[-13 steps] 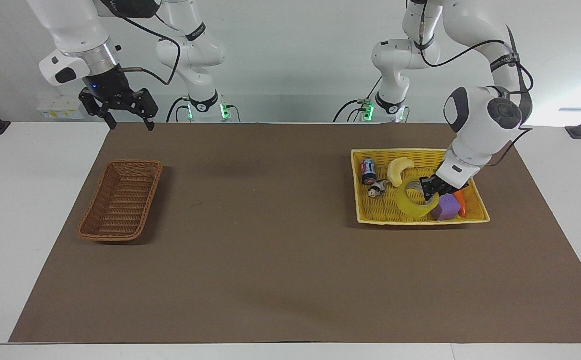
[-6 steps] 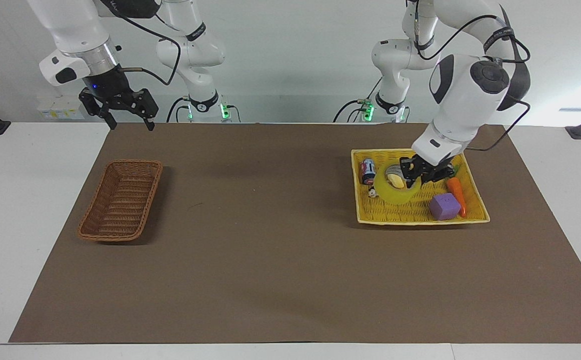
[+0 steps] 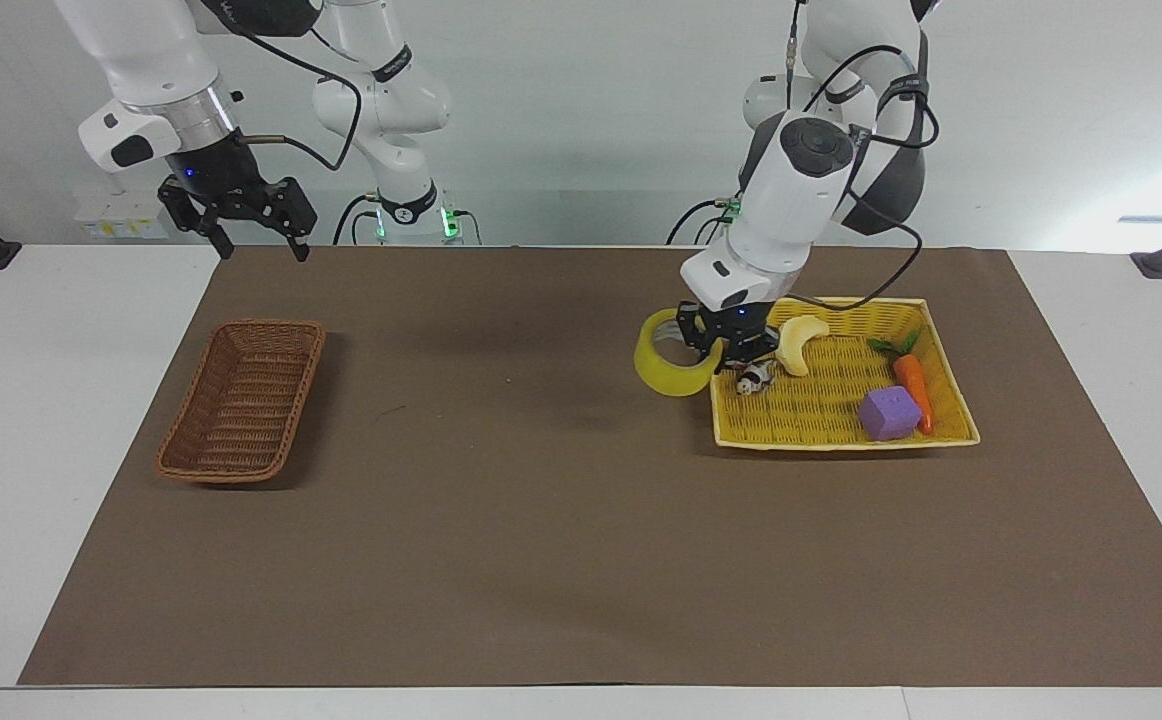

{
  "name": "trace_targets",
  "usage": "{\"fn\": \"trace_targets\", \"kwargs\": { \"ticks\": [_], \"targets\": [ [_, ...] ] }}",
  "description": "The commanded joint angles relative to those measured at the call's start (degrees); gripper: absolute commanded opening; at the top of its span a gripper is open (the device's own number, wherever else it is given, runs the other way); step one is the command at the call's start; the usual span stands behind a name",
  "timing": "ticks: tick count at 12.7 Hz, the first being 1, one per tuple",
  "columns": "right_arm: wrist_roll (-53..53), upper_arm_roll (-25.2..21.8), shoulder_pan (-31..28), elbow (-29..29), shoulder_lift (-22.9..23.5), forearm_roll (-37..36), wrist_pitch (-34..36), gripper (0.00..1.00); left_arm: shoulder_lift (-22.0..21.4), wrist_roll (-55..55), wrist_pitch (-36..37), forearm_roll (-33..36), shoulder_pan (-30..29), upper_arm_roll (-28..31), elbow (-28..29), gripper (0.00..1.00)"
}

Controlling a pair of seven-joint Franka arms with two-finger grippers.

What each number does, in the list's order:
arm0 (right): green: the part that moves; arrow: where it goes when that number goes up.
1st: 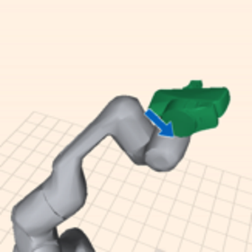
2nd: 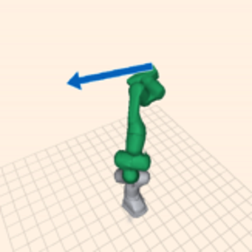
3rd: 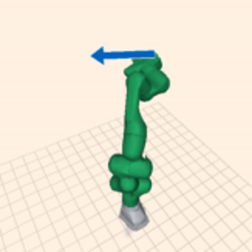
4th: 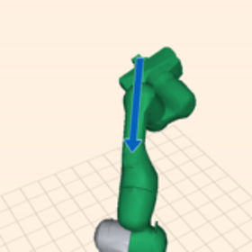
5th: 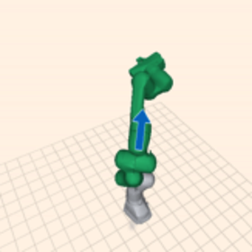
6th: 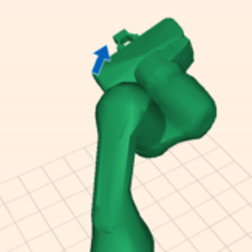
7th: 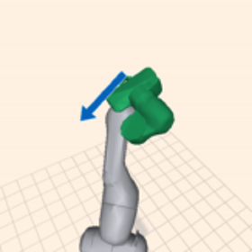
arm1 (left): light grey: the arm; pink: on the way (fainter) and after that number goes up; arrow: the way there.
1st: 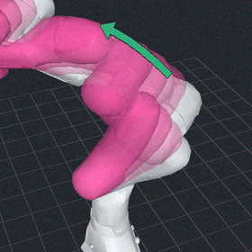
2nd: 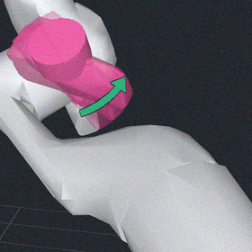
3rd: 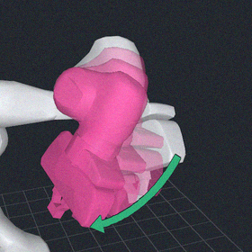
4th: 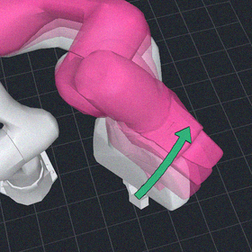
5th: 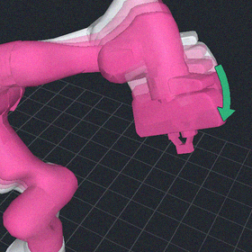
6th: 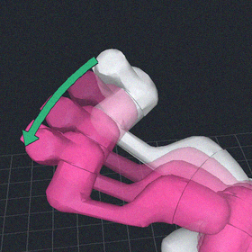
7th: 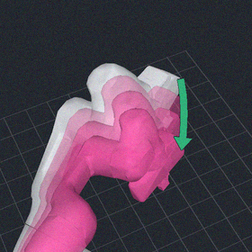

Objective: Move tape to another basket
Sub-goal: 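Grasp the tape roll with the left gripper and carry it toward the right gripper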

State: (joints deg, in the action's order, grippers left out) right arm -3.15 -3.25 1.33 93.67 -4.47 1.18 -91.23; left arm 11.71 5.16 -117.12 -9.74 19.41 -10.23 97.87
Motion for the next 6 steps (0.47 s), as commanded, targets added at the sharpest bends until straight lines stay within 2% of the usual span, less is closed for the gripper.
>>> {"fn": "trace_targets", "kwargs": {
  "ticks": [1,4,6],
  "targets": [
    [-0.5,0.2,-0.3,0.0,-0.5,1.0,0.2,1.00,0.5,-0.2,-2.8,-4.1,4.6,1.0,-1.6,0.00],
    [-0.5,0.2,-0.3,0.1,-0.5,1.0,0.2,1.00,0.9,5.0,-2.0,-4.0,8.3,0.9,-3.1,0.00],
    [0.0,0.8,0.4,0.0,-0.5,1.2,1.0,1.00,2.6,8.4,0.5,-2.8,11.9,1.1,-8.4,0.00]
  ]
}}
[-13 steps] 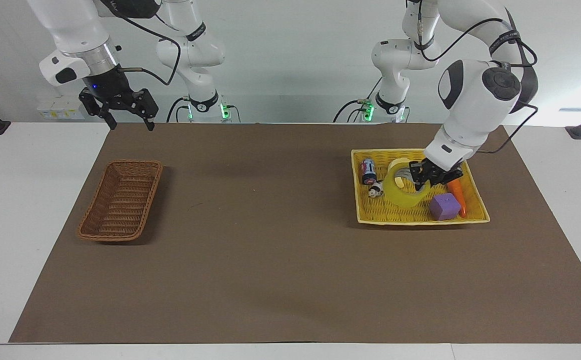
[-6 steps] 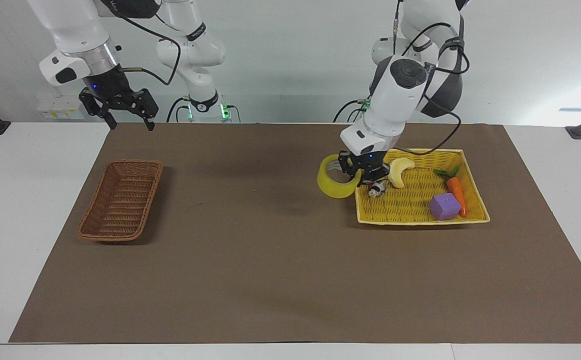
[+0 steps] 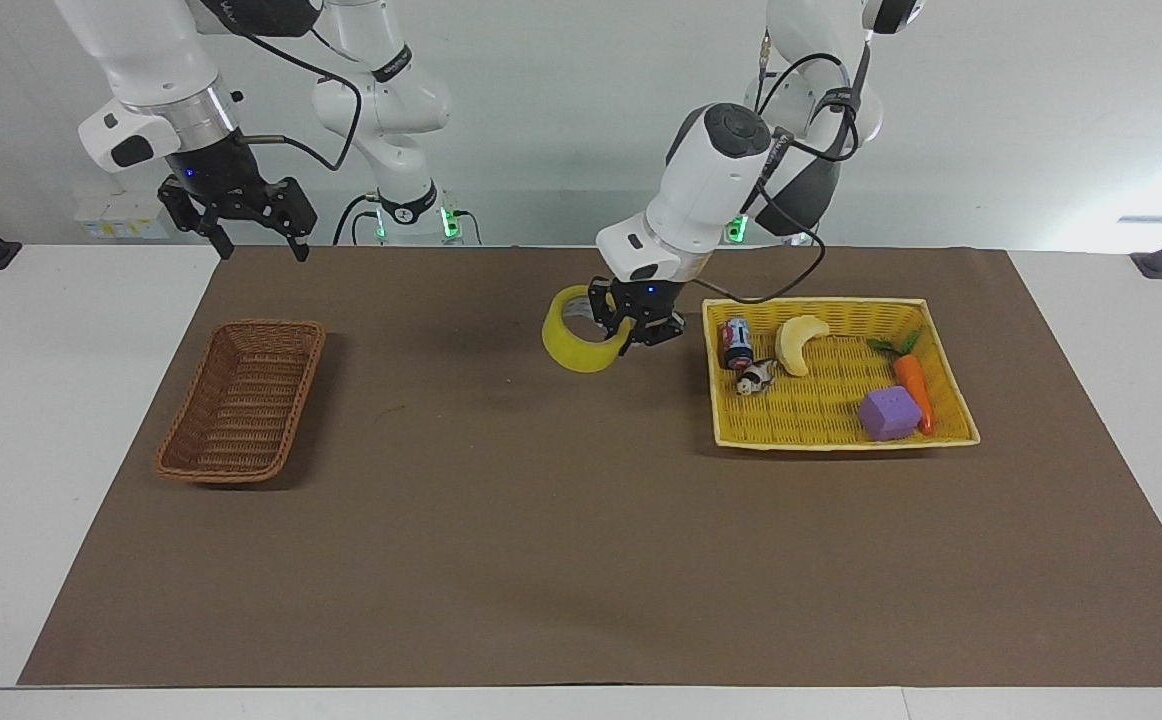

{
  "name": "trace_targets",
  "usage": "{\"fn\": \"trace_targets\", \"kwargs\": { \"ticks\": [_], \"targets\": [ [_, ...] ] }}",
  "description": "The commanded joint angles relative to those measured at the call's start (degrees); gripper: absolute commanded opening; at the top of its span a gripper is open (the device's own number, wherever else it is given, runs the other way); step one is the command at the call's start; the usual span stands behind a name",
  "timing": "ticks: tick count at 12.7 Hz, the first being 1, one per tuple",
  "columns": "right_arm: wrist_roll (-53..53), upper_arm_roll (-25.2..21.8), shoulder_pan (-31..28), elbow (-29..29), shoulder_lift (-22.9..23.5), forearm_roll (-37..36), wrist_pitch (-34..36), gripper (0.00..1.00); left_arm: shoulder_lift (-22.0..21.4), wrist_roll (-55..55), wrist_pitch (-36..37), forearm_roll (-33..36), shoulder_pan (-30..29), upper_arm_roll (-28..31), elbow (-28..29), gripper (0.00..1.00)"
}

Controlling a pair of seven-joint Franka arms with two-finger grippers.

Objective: Move tape to another basket
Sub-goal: 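Grasp the tape roll with the left gripper and carry it toward the right gripper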

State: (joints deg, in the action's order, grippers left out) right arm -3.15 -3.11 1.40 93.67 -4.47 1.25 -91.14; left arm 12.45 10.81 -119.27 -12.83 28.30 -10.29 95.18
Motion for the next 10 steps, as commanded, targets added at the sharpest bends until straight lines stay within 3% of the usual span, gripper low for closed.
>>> {"fn": "trace_targets", "kwargs": {
  "ticks": [1,5,10],
  "targets": [
    [0.2,0.9,1.1,-0.2,-1.0,1.5,2.1,1.00,2.7,4.4,4.9,3.5,4.5,1.1,-8.9,0.00],
    [0.2,1.9,5.8,1.6,-1.6,2.7,2.0,1.00,2.1,7.2,6.8,6.0,5.6,1.1,-11.2,0.00],
    [4.9,1.8,5.4,4.8,-0.8,19.1,-1.1,1.00,1.6,10.5,4.0,5.3,7.2,0.7,-10.5,0.00]
  ]
}}
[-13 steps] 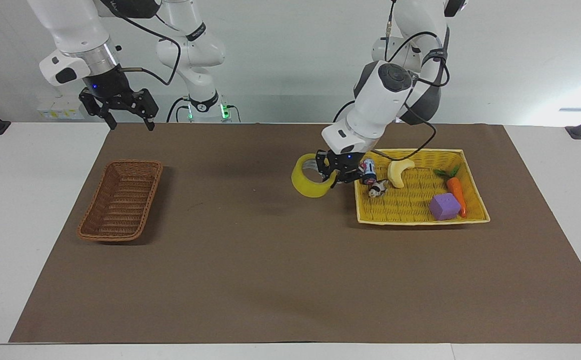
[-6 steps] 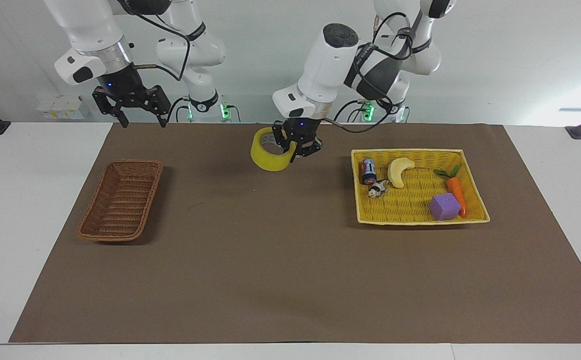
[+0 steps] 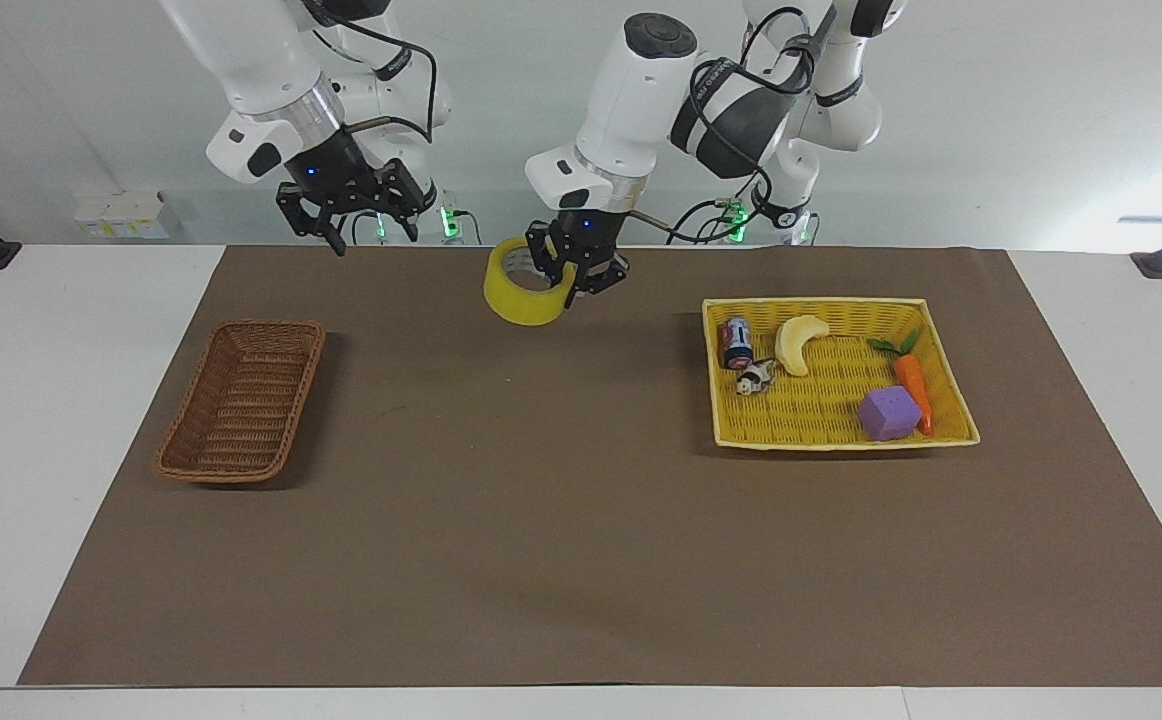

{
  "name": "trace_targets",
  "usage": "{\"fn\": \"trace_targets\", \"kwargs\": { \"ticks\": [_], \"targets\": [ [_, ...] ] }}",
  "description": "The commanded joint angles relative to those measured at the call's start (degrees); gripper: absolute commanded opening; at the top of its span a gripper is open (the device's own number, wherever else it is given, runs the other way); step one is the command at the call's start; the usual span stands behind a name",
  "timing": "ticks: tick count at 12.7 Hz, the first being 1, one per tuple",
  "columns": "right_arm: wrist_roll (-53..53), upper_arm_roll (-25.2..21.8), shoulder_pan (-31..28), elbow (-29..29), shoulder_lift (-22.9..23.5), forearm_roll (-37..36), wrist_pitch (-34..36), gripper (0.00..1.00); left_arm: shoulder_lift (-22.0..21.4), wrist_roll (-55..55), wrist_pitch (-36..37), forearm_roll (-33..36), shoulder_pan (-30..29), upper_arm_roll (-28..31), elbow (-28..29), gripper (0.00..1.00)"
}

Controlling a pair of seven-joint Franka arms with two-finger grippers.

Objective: Move tape to another basket
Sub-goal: 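Grasp the tape roll with the left gripper and carry it toward the right gripper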

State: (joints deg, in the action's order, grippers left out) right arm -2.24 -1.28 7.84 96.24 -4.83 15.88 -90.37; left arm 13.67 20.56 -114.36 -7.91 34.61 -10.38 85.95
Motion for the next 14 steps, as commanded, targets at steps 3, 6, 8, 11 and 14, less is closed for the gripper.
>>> {"fn": "trace_targets", "kwargs": {
  "ticks": [3,6,8,11,14],
  "targets": [
    [12.2,-0.1,-2.9,4.7,1.1,11.2,-2.0,1.00,0.3,1.5,-2.8,0.2,1.5,0.7,-1.1,0.00],
    [14.0,-0.1,-3.8,4.6,2.9,18.6,-2.1,1.00,-0.1,0.9,-6.2,-1.7,1.7,0.4,0.3,0.00],
    [13.5,-0.1,-3.4,4.7,3.7,21.0,-1.9,1.00,-0.4,0.8,-8.3,-2.7,1.6,0.4,1.5,0.00],
    [12.9,-0.1,-5.0,4.7,4.9,24.7,-1.8,1.00,-0.8,0.8,-12.1,-3.4,1.8,0.4,2.7,0.00],
    [13.0,-0.1,-4.5,4.9,5.8,26.5,-2.9,1.00,-0.8,0.8,-16.1,-4.0,2.5,0.3,3.6,0.00]
  ]
}}
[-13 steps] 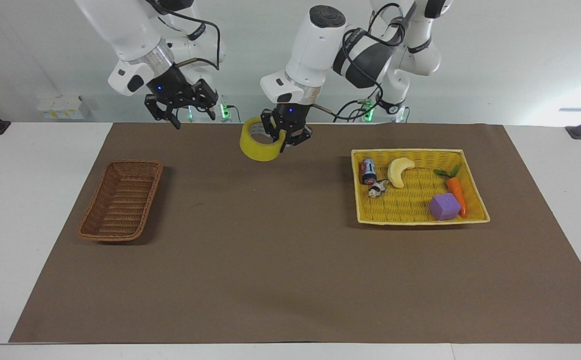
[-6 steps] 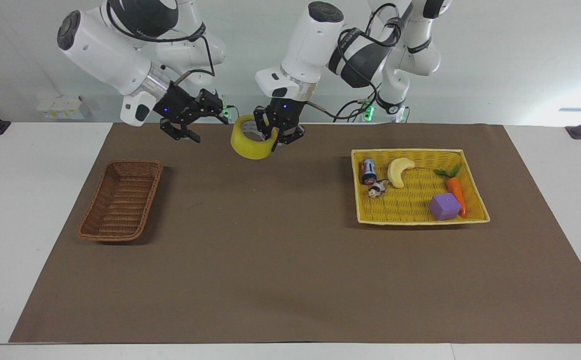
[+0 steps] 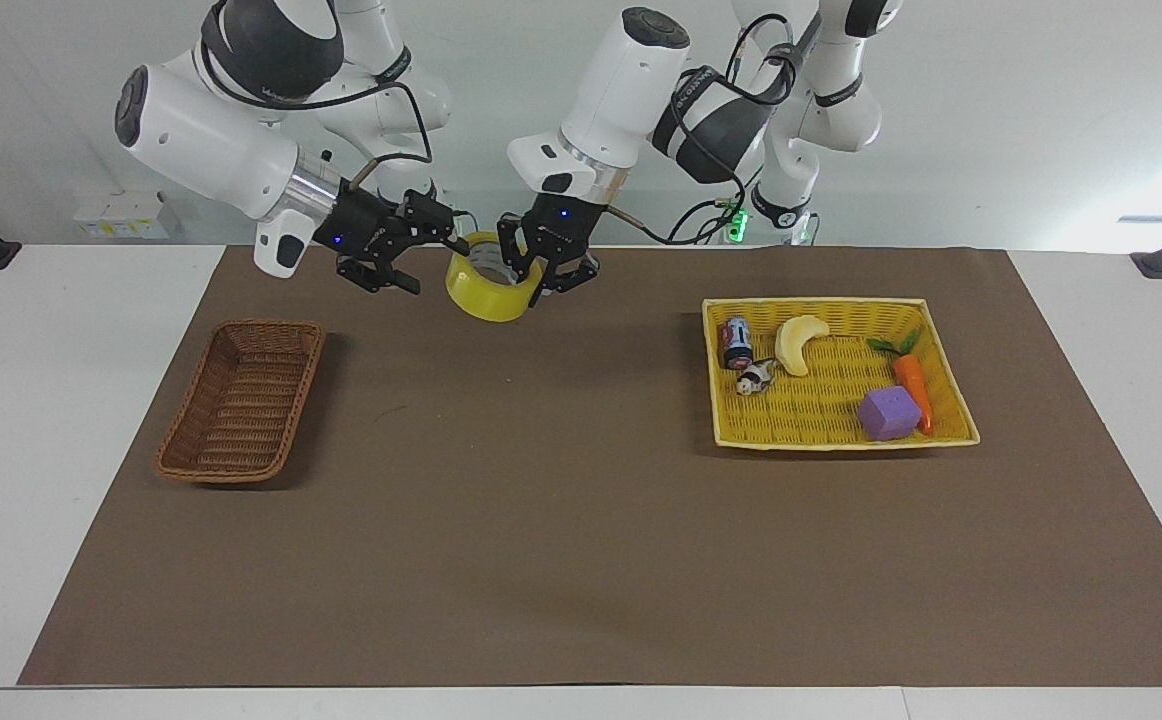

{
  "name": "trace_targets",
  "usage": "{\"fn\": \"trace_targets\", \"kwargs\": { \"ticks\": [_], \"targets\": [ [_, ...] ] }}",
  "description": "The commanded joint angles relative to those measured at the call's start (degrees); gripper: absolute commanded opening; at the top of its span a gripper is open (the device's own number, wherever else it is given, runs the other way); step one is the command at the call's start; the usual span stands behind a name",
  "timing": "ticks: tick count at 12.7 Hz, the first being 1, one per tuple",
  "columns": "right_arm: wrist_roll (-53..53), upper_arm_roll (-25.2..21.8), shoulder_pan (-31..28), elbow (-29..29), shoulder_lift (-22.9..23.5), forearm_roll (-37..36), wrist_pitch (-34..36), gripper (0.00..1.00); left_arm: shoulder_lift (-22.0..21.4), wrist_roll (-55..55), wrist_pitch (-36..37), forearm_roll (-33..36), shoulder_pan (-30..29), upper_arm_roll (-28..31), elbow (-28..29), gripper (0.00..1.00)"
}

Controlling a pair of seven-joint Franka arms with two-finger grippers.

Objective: Move tape to another basket
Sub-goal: 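Grasp the tape roll with the left gripper and carry it toward the right gripper, then grasp the tape with the right gripper while the left gripper releases it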

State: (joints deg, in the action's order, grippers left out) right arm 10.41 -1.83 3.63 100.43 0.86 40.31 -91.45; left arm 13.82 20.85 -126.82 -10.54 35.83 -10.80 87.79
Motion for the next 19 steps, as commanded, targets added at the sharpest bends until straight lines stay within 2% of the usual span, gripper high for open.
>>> {"fn": "trace_targets", "kwargs": {
  "ticks": [1,3,4,5,6,9,10,11,17,18,19],
  "targets": [
    [0.2,0.4,-0.6,0.6,0.2,2.1,-2.7,1.00,-1.0,0.5,-4.7,-2.8,1.3,0.7,1.8,0.00],
    [0.4,0.4,-0.7,0.7,0.7,2.1,-2.8,1.00,-0.9,0.5,-6.6,-4.4,1.3,0.6,1.8,0.00],
    [0.3,0.4,-0.8,0.3,1.2,2.1,-2.9,0.67,-0.9,0.5,-7.0,-4.5,1.3,0.6,1.8,0.00],
    [0.1,0.4,-0.9,-0.1,1.5,2.1,-2.3,0.12,-0.9,0.5,-7.4,-4.5,1.3,0.6,1.8,0.00],
    [-0.6,0.2,-1.1,-0.1,1.4,2.1,-1.6,0.00,-0.8,0.5,-7.9,-4.5,1.3,0.6,1.8,0.00],
    [-2.8,-0.1,-2.8,-0.5,1.5,1.7,0.7,0.00,-1.1,0.5,-13.4,-8.4,1.3,0.3,3.7,0.00],
    [-2.9,-0.1,-2.7,-0.8,1.6,1.4,0.2,0.00,-1.2,0.7,-13.3,-8.6,1.3,0.3,3.8,0.23],
    [-3.5,-0.1,-2.8,-1.9,2.1,1.3,0.3,0.00,-2.0,1.1,-12.2,-8.6,1.2,0.4,3.9,0.99],
    [-1.6,-0.5,-9.3,-3.1,3.0,-1.5,0.0,0.00,-7.1,0.9,5.9,-8.6,-6.2,0.7,3.8,1.00],
    [-1.3,-0.5,-9.8,-3.0,3.0,-5.2,-1.2,0.00,-7.1,0.5,8.9,-8.6,-8.0,0.8,3.7,1.00],
    [-0.7,-0.4,-9.7,-2.6,3.0,-10.3,-5.1,0.00,-7.1,0.5,11.5,-8.4,-9.7,1.0,3.7,1.00]
  ]
}}
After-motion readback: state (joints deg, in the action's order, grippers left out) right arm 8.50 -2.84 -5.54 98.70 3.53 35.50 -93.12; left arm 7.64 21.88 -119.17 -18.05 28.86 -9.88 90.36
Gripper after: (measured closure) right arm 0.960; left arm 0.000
